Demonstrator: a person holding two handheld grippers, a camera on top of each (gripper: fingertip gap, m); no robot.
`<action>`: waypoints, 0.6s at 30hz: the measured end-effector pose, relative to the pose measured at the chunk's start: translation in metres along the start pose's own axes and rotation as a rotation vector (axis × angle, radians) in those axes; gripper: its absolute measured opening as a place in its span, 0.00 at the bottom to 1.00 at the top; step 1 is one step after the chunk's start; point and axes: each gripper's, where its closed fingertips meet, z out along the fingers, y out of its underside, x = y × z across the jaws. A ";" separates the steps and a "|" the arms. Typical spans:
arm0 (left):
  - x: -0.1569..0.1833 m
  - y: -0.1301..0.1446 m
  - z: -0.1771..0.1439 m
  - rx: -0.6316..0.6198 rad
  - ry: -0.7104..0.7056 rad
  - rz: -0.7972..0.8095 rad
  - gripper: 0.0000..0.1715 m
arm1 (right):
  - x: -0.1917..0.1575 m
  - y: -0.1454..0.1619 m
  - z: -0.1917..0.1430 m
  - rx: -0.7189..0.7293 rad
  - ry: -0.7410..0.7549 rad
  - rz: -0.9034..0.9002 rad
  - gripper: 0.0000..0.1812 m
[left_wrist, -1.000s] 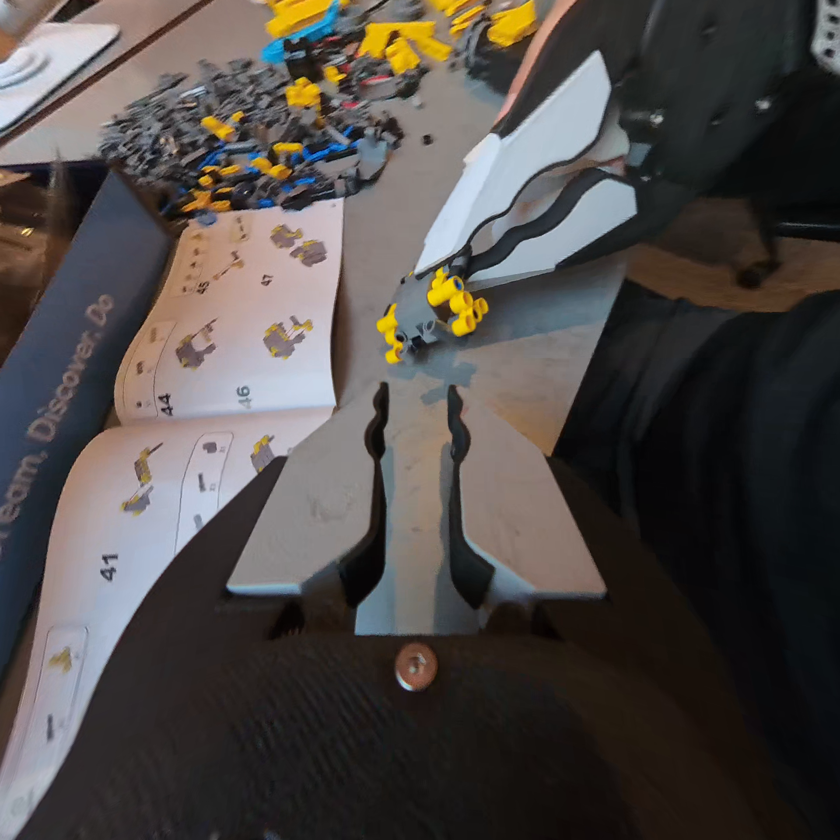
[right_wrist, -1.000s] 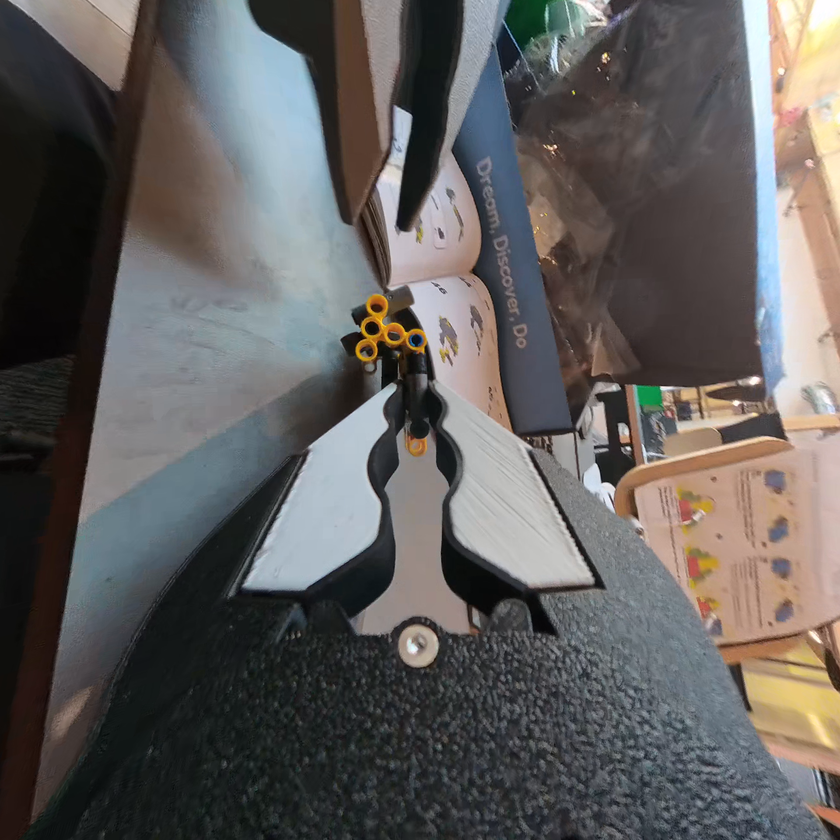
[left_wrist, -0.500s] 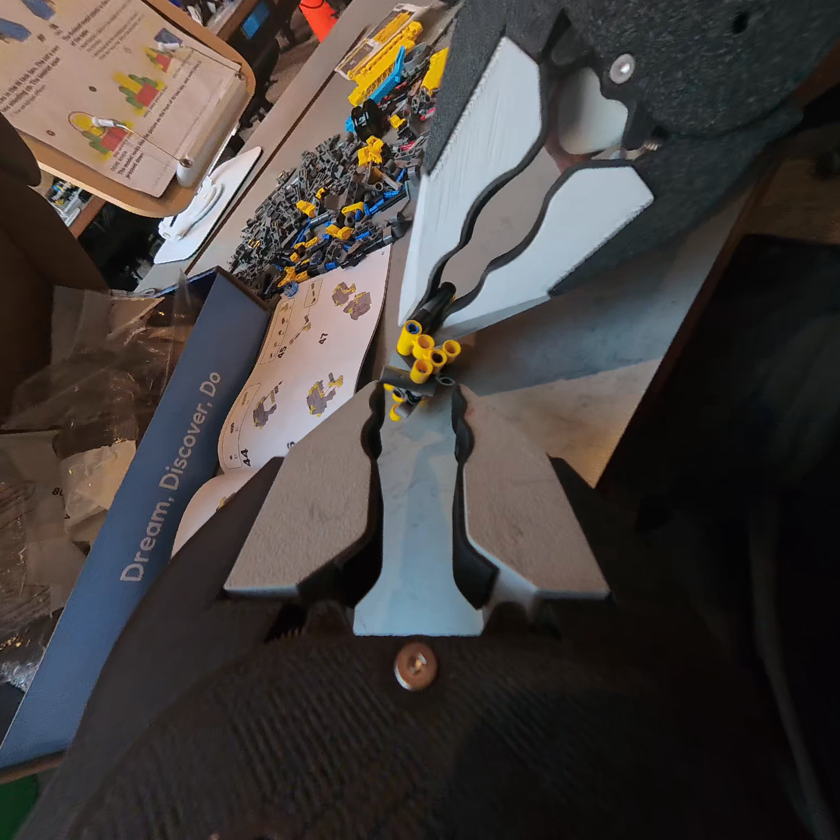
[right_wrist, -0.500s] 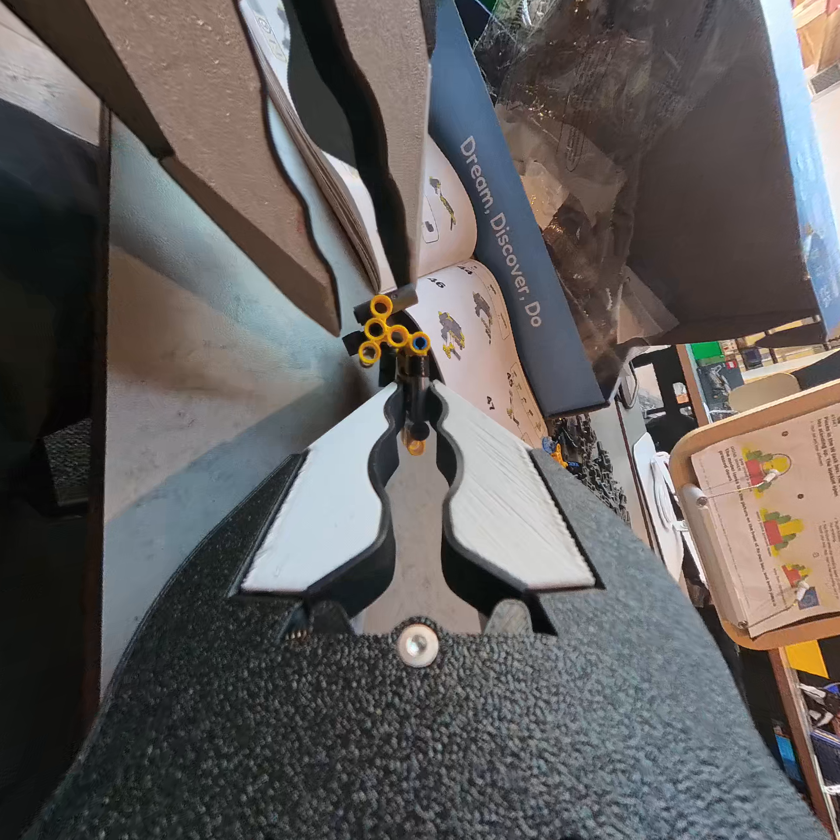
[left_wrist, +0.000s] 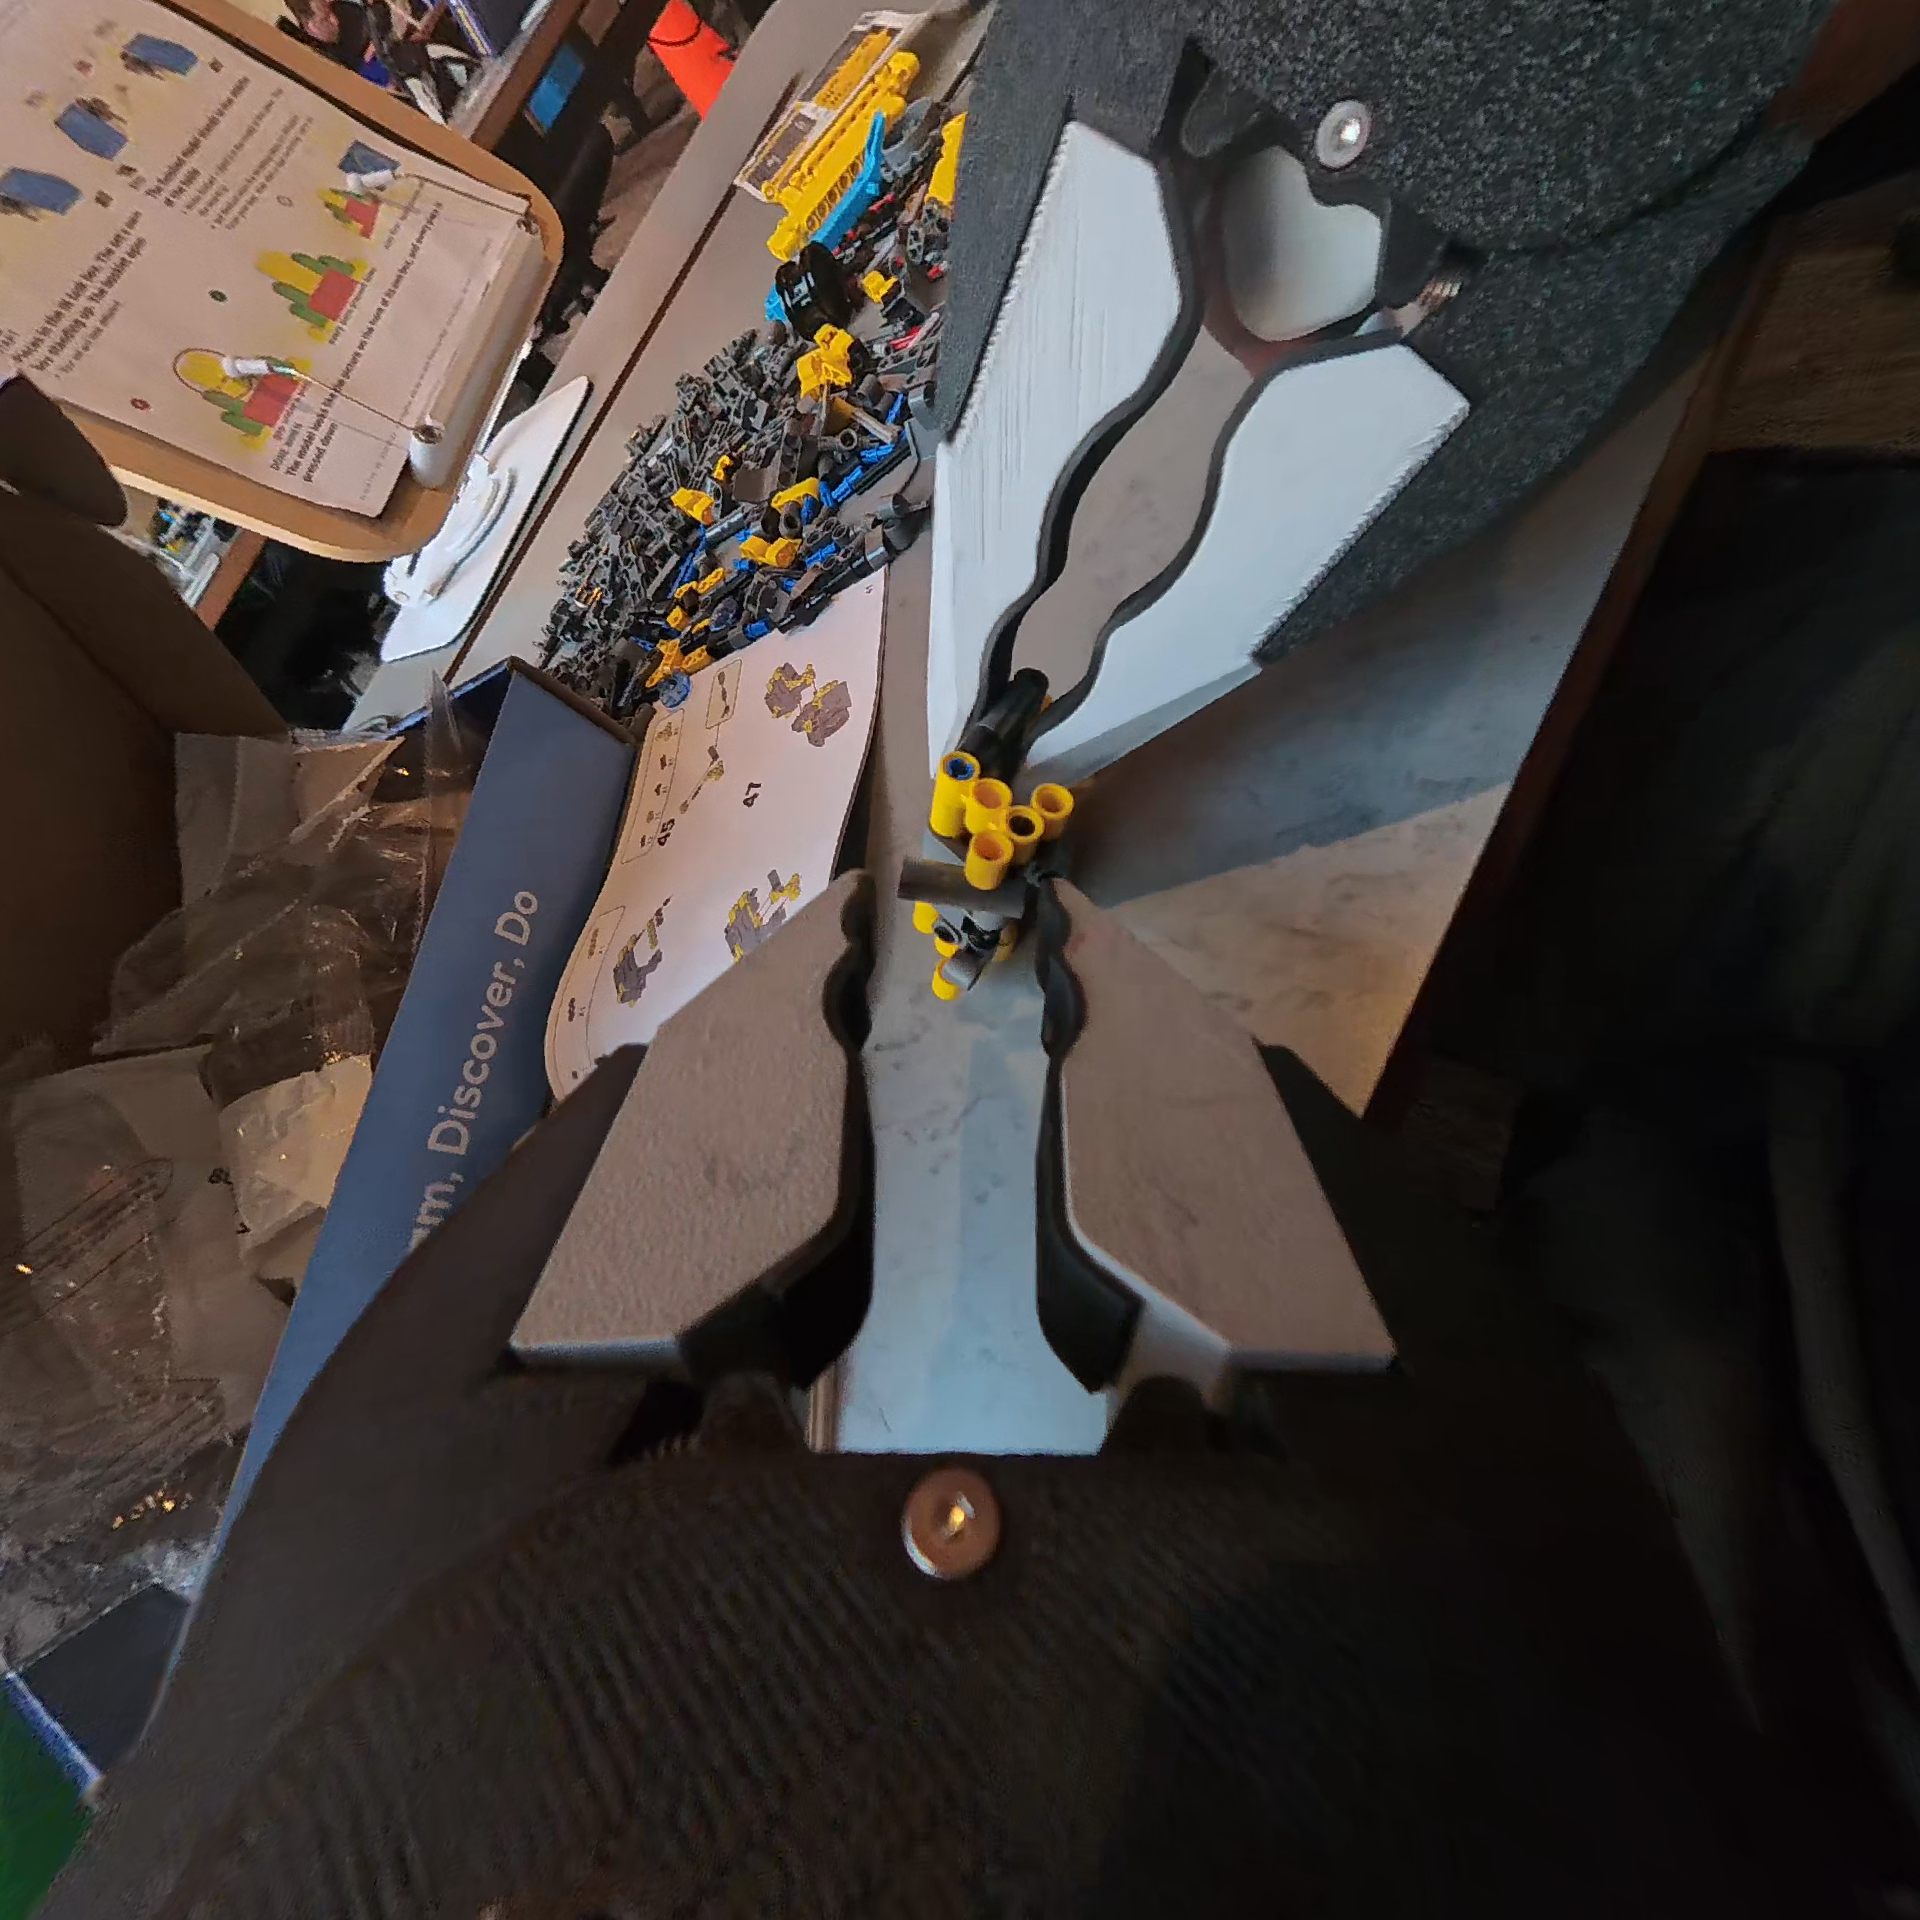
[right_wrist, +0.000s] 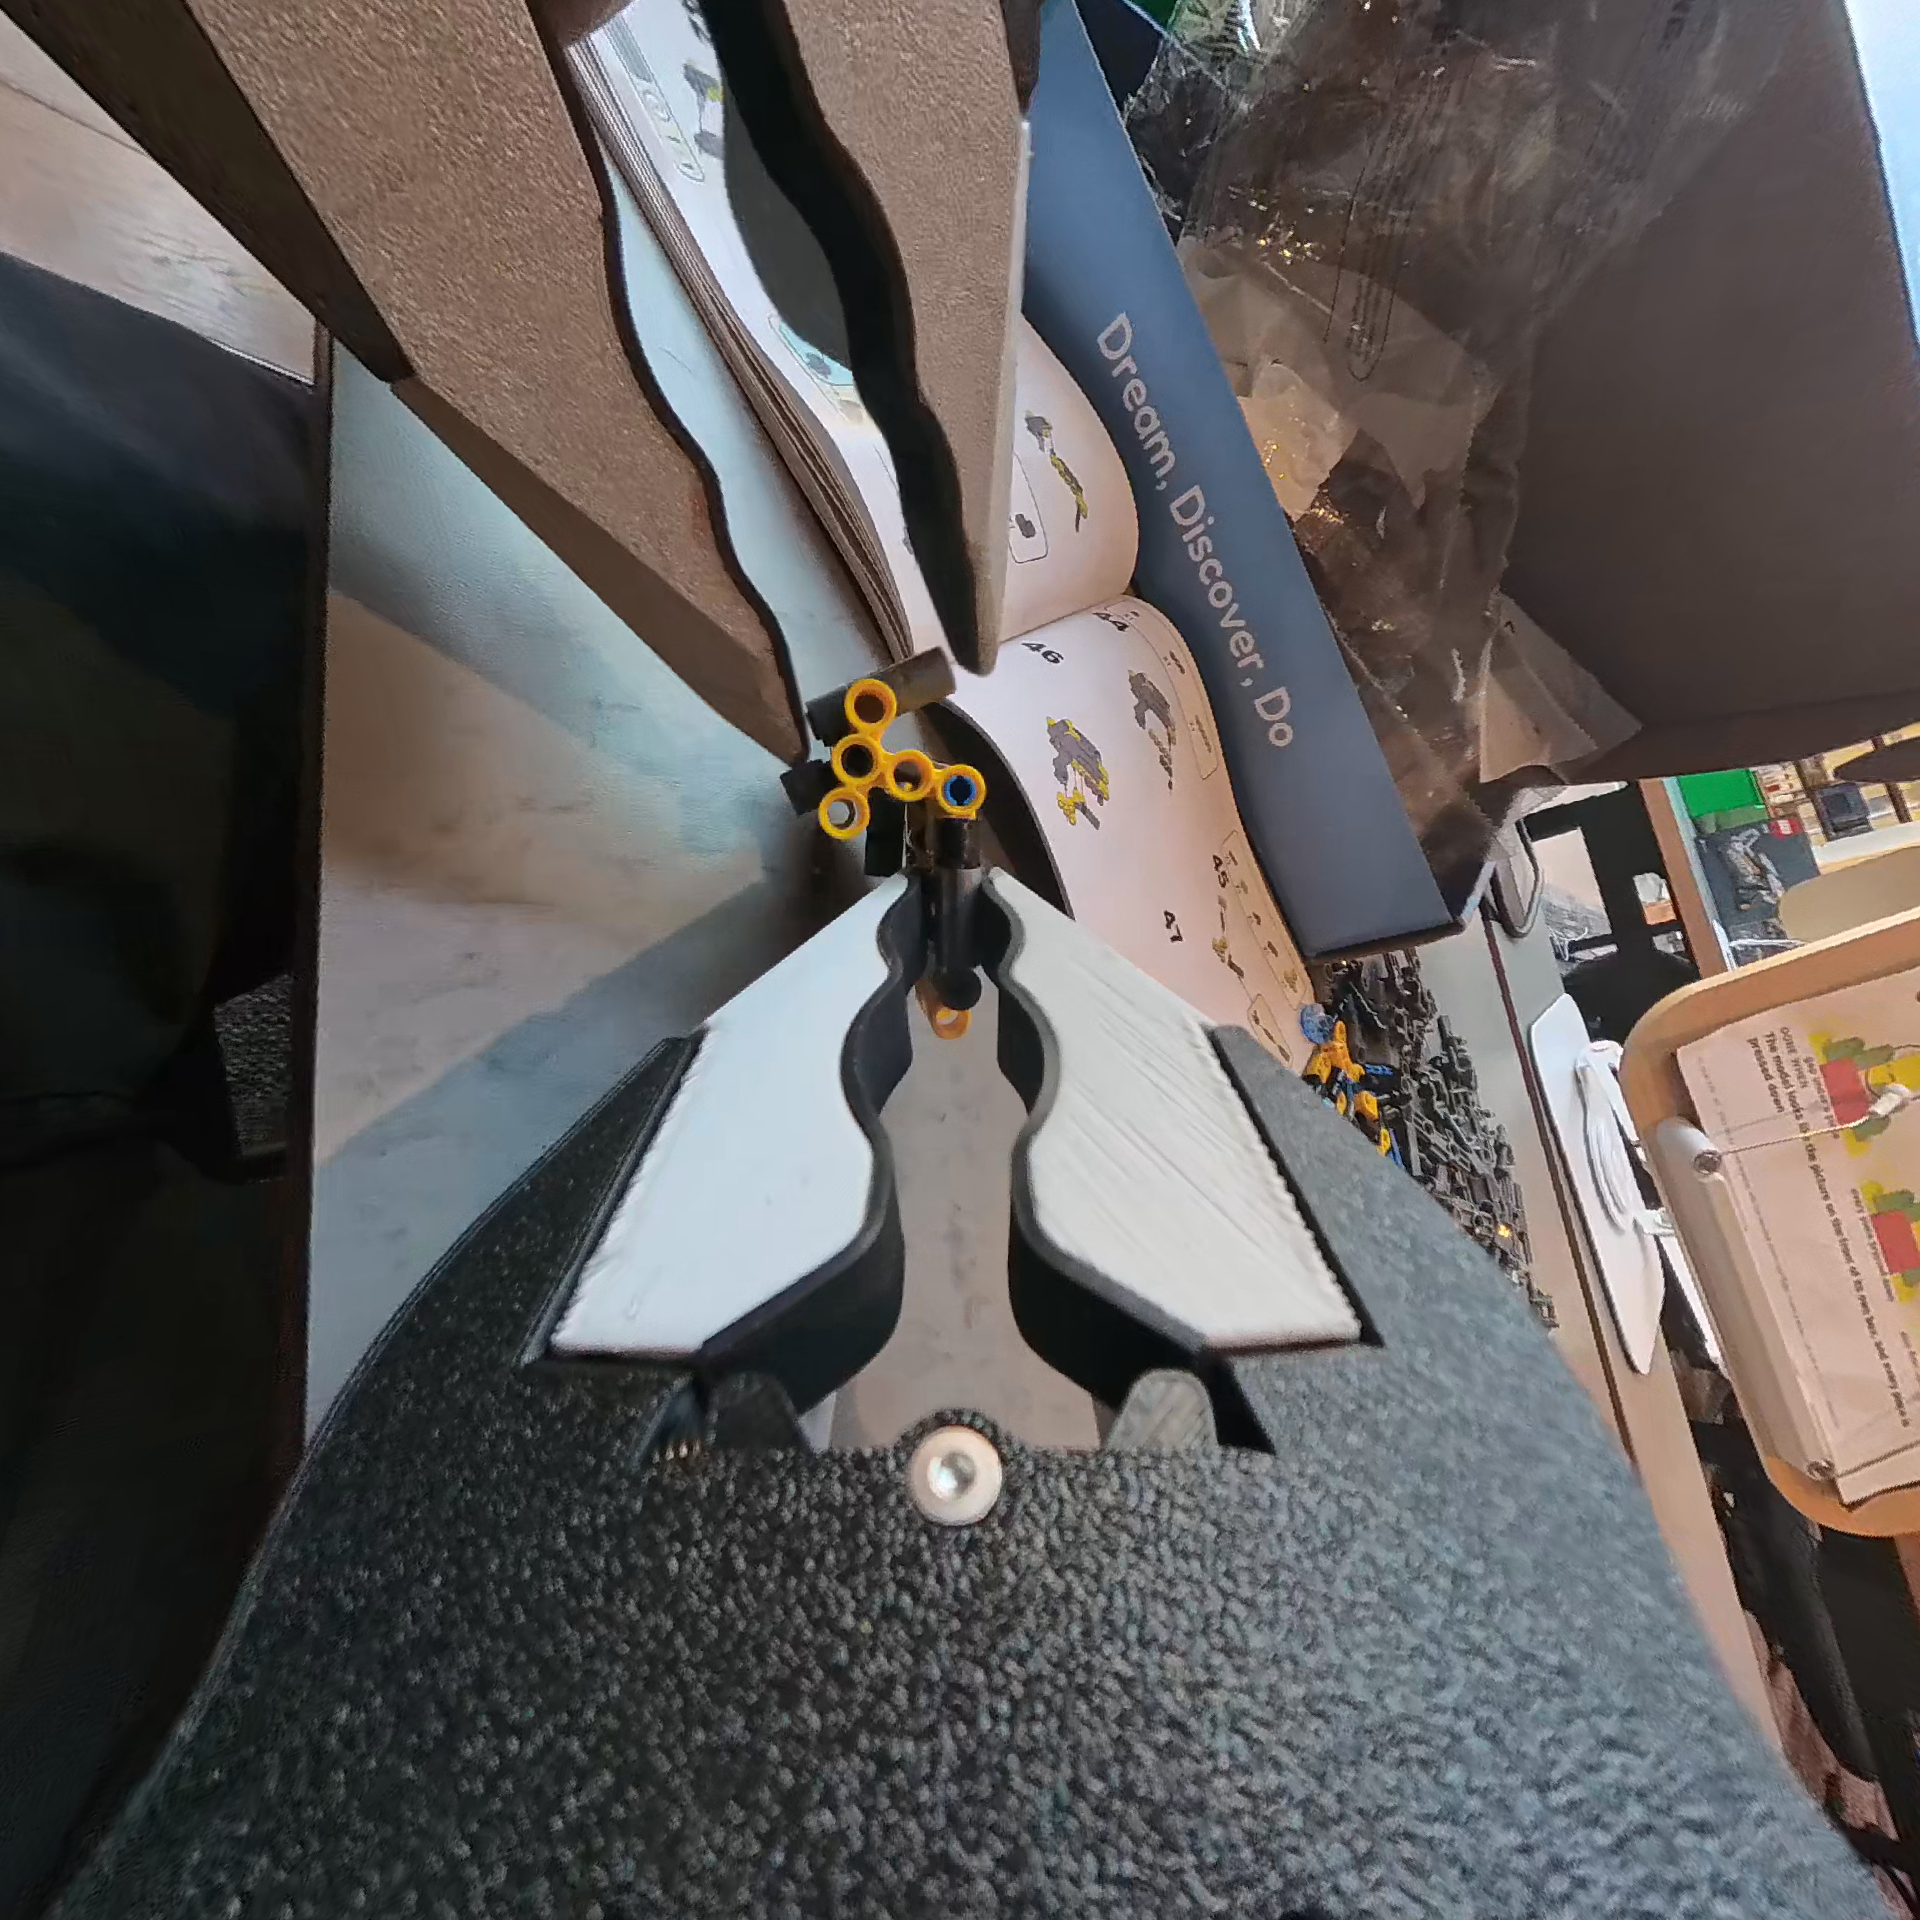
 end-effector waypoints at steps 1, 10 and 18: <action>0.001 0.000 0.000 -0.002 0.003 0.026 0.14 | 0.000 0.000 0.000 -0.002 0.003 -0.004 0.04; 0.009 0.000 -0.001 -0.034 0.082 0.223 0.13 | -0.003 -0.001 -0.002 -0.004 0.010 -0.093 0.04; 0.021 -0.003 -0.004 -0.048 0.288 0.268 0.13 | -0.010 -0.004 -0.002 -0.010 0.013 -0.197 0.04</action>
